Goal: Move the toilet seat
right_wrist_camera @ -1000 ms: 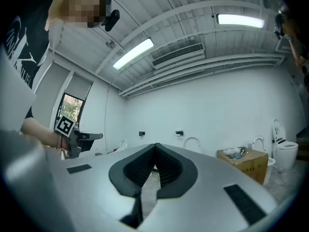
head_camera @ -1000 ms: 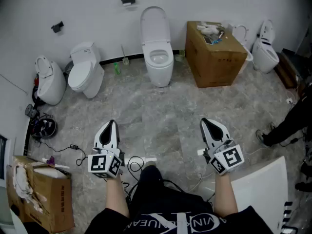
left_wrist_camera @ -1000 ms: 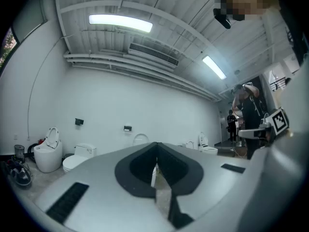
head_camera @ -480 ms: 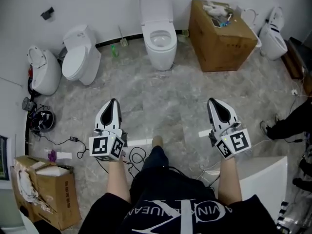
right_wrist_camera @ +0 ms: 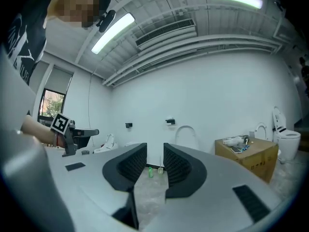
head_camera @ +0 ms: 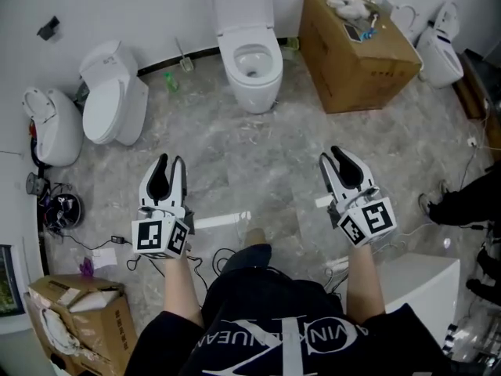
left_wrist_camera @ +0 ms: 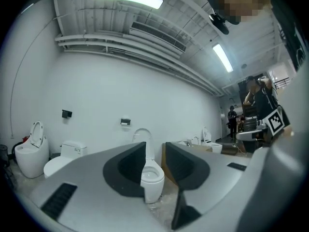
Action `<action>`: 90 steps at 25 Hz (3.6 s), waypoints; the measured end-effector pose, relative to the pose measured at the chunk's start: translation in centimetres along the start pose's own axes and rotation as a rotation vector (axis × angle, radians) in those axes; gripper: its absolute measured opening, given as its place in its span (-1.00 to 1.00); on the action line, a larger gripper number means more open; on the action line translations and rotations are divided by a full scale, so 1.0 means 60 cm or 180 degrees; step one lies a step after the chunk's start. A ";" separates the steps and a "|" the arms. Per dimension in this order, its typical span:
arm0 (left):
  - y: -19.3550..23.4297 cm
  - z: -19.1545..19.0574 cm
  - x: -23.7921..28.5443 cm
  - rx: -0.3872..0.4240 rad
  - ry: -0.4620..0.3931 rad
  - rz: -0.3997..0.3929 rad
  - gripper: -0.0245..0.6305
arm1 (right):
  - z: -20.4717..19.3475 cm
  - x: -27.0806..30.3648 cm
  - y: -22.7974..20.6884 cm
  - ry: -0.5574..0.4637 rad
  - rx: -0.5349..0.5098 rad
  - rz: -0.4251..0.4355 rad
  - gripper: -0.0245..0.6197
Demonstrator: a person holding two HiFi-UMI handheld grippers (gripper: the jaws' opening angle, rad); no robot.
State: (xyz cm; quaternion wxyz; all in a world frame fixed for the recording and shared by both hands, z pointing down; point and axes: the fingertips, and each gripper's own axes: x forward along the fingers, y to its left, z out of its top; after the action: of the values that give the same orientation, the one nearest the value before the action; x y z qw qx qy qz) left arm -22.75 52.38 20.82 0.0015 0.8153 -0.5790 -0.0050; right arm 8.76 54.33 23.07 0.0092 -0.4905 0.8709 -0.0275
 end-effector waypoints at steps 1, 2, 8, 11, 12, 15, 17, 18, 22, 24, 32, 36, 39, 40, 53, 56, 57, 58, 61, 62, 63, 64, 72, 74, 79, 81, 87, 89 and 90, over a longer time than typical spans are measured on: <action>0.013 -0.004 0.020 -0.0006 0.0028 -0.0004 -0.57 | -0.002 0.023 -0.006 0.0020 -0.0011 0.0003 -0.56; 0.026 -0.007 0.040 -0.0013 0.0053 -0.0007 -0.57 | -0.004 0.045 -0.013 0.0034 -0.0011 -0.0001 -0.55; 0.098 -0.038 0.134 -0.0184 0.0104 0.0001 -0.57 | -0.019 0.153 -0.035 0.0082 0.0025 -0.0094 -0.48; 0.101 -0.058 0.171 -0.0240 0.0169 -0.0054 -0.56 | -0.027 0.181 -0.043 0.0122 0.0051 -0.0089 -0.46; 0.100 -0.065 0.181 -0.0253 0.0198 -0.0076 -0.56 | -0.031 0.188 -0.047 0.0141 0.0053 -0.0092 -0.44; 0.104 -0.087 0.208 -0.0321 0.0266 -0.0104 -0.55 | -0.044 0.207 -0.065 0.0202 0.0075 -0.0132 -0.42; 0.109 -0.099 0.225 -0.0345 0.0311 -0.0108 -0.55 | -0.054 0.220 -0.080 0.0241 0.0112 -0.0159 -0.42; 0.112 -0.105 0.236 -0.0355 0.0333 -0.0112 -0.55 | -0.058 0.227 -0.089 0.0260 0.0126 -0.0165 -0.41; 0.129 -0.126 0.286 -0.0370 0.0398 -0.0122 -0.54 | -0.078 0.270 -0.125 0.0314 0.0152 -0.0146 -0.41; 0.136 -0.133 0.323 -0.0370 0.0404 -0.0144 -0.54 | -0.084 0.305 -0.150 0.0307 0.0187 -0.0127 -0.41; 0.152 -0.145 0.529 -0.0342 0.0505 -0.0264 -0.49 | -0.108 0.488 -0.273 0.0498 0.0241 0.0123 -0.40; 0.167 -0.161 0.619 -0.0391 0.0598 -0.0256 -0.49 | -0.119 0.570 -0.330 0.0642 0.0235 0.0216 -0.40; 0.181 -0.191 0.670 -0.0433 0.0726 -0.0215 -0.48 | -0.145 0.618 -0.360 0.0771 0.0260 0.0273 -0.39; 0.184 -0.202 0.684 -0.0451 0.0765 -0.0192 -0.48 | -0.157 0.630 -0.369 0.0816 0.0288 0.0288 -0.39; 0.171 -0.392 0.842 -0.0559 0.1144 -0.0373 -0.47 | -0.363 0.743 -0.436 0.1259 0.0570 0.0433 -0.39; 0.160 -0.458 0.871 -0.0566 0.1185 -0.0452 -0.46 | -0.433 0.766 -0.441 0.1338 0.0588 0.0434 -0.39; 0.155 -0.483 0.874 -0.0574 0.1214 -0.0470 -0.46 | -0.458 0.768 -0.439 0.1368 0.0618 0.0429 -0.39; 0.150 -0.508 0.876 -0.0583 0.1257 -0.0492 -0.46 | -0.482 0.768 -0.437 0.1402 0.0661 0.0419 -0.39; 0.135 -0.588 0.889 -0.0596 0.1390 -0.0564 -0.44 | -0.550 0.777 -0.442 0.1457 0.0747 0.0336 -0.39; 0.133 -0.614 0.897 -0.0604 0.1420 -0.0576 -0.43 | -0.570 0.785 -0.448 0.1452 0.0768 0.0287 -0.39; 0.131 -0.641 0.903 -0.0618 0.1451 -0.0584 -0.42 | -0.589 0.792 -0.453 0.1443 0.0807 0.0231 -0.39; 0.128 -0.666 0.907 -0.0635 0.1486 -0.0596 -0.41 | -0.606 0.798 -0.457 0.1433 0.0864 0.0177 -0.39; 0.134 -0.823 0.943 -0.0495 0.1750 -0.0834 -0.35 | -0.751 0.843 -0.475 0.1651 0.0857 -0.0039 -0.35; 0.142 -0.851 0.958 -0.0464 0.1795 -0.0869 -0.35 | -0.779 0.855 -0.494 0.1676 0.0878 -0.0115 -0.35; 0.142 -0.895 0.976 -0.0362 0.1924 -0.1025 -0.33 | -0.826 0.860 -0.511 0.1875 0.0660 -0.0097 -0.35; 0.138 -0.908 0.979 -0.0170 0.2015 -0.1143 -0.31 | -0.834 0.865 -0.512 0.1941 0.0508 -0.0067 -0.35; 0.130 -0.928 0.994 0.0040 0.2202 -0.1342 -0.25 | -0.852 0.874 -0.515 0.2087 0.0295 -0.0056 -0.28; 0.133 -0.930 0.994 0.0008 0.2188 -0.1356 -0.23 | -0.851 0.877 -0.514 0.2093 0.0247 -0.0024 -0.26; 0.134 -0.930 0.995 -0.0029 0.2179 -0.1343 -0.22 | -0.851 0.878 -0.515 0.2102 0.0225 -0.0016 -0.26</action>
State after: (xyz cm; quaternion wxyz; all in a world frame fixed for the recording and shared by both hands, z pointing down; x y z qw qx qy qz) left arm -10.12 -6.82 76.30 0.1969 0.8708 -0.3649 0.2641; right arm 5.62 -4.68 76.38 -0.2566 -0.4567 0.8242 -0.2153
